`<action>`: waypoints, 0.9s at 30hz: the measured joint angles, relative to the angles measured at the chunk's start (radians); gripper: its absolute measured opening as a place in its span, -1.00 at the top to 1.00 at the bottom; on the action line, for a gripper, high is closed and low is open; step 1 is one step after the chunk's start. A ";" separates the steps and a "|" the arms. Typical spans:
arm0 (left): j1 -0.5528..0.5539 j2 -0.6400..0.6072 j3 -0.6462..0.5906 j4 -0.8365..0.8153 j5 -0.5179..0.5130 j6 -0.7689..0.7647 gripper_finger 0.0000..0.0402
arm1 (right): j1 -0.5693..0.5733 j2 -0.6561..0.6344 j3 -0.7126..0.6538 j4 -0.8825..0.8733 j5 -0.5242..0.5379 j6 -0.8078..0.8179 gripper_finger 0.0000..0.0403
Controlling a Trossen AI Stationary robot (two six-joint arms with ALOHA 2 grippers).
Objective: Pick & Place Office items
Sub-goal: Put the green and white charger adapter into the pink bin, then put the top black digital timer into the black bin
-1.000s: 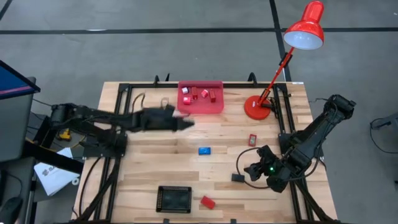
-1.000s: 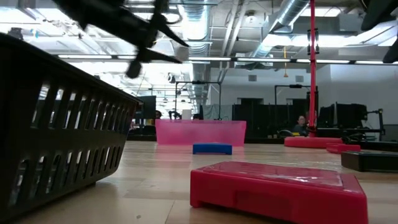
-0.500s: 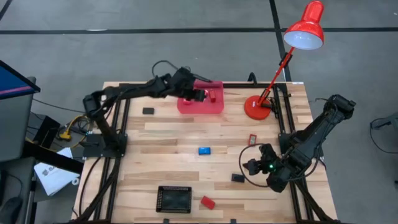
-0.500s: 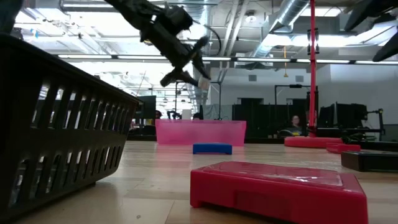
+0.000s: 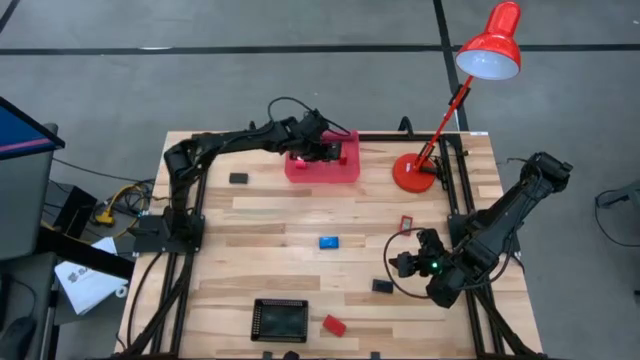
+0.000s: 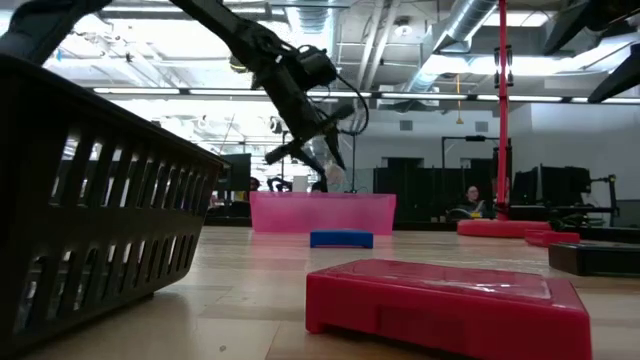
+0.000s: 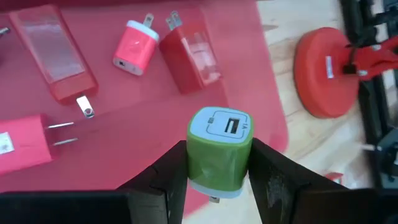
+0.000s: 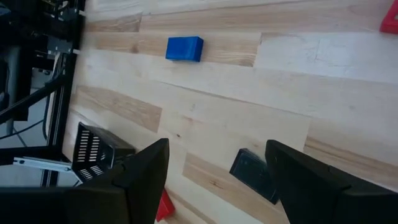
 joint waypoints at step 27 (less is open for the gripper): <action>0.018 0.065 0.014 0.026 -0.043 -0.003 -0.12 | 0.001 0.000 0.000 0.006 0.000 0.002 -0.29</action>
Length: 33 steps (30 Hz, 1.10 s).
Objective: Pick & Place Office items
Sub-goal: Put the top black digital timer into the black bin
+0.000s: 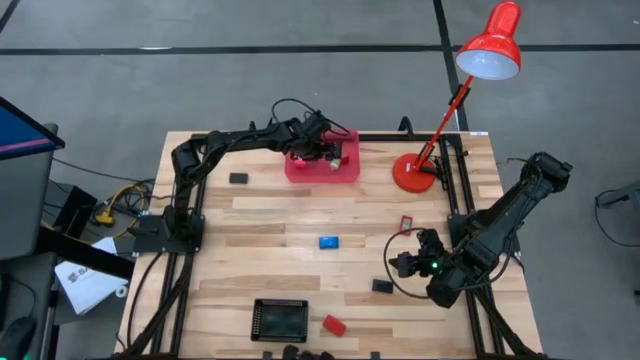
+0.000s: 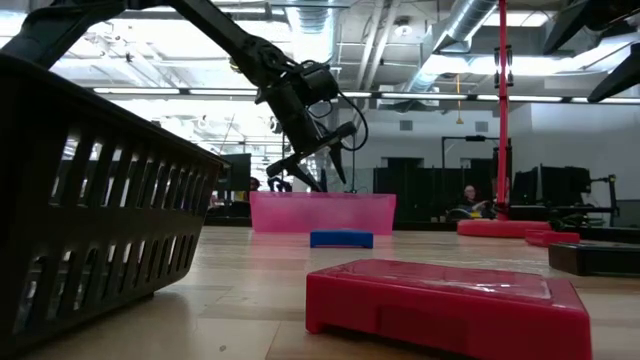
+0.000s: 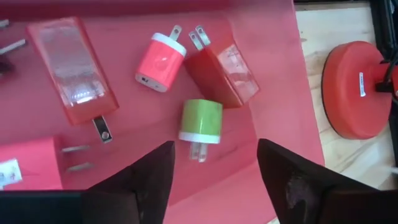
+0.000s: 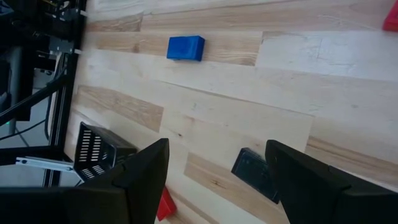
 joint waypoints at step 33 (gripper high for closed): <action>0.174 -0.528 -0.453 -0.732 -0.155 0.503 -0.26 | -0.001 0.000 0.000 0.023 0.083 -0.046 -0.29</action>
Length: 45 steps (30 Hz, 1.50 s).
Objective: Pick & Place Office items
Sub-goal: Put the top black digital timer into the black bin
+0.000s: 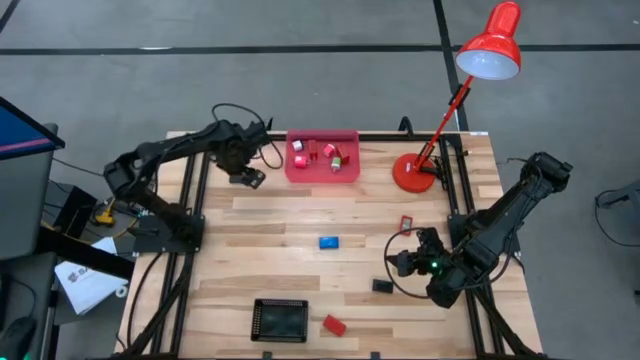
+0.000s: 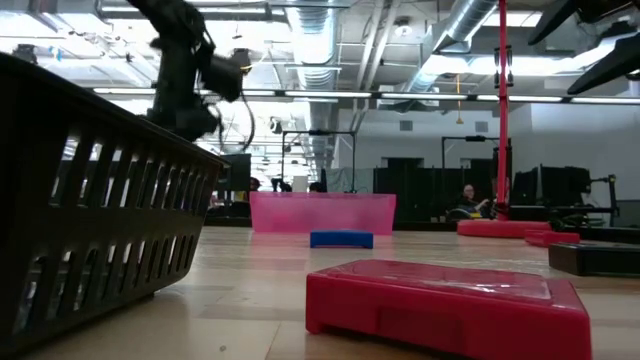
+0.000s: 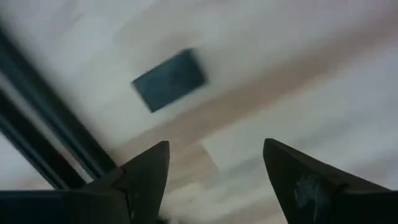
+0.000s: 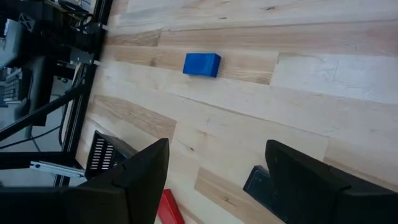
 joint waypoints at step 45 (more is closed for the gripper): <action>0.123 -0.219 -0.556 0.726 -0.001 -1.881 -0.37 | 0.002 0.000 0.000 0.076 0.019 0.011 -0.29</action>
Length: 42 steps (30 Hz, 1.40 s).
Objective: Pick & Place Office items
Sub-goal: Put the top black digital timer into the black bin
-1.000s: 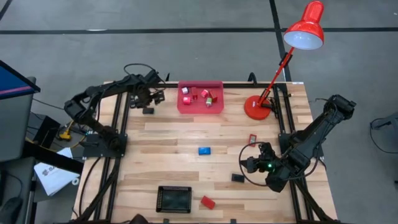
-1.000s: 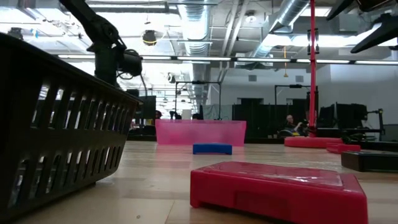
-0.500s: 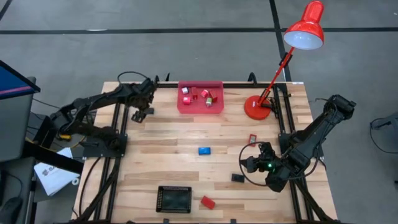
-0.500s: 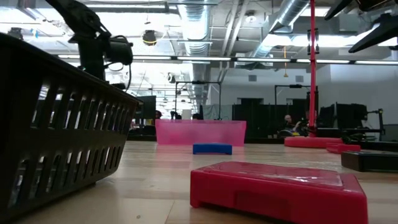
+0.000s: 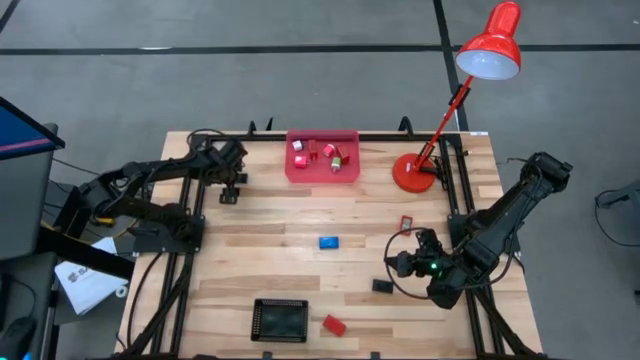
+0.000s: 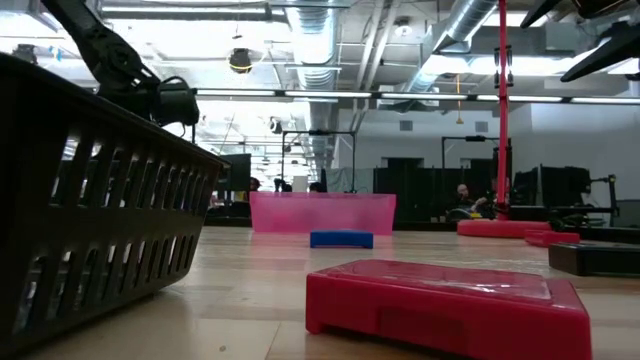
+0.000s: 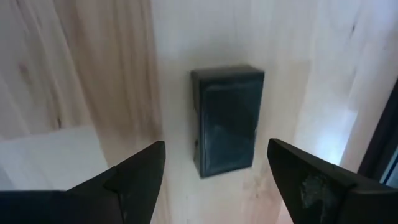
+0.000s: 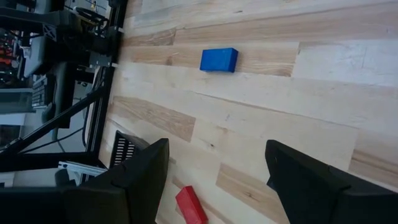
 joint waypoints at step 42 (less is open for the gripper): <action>0.078 0.074 -0.008 0.233 0.141 0.154 0.46 | 0.006 0.000 0.000 0.005 0.000 0.042 -0.29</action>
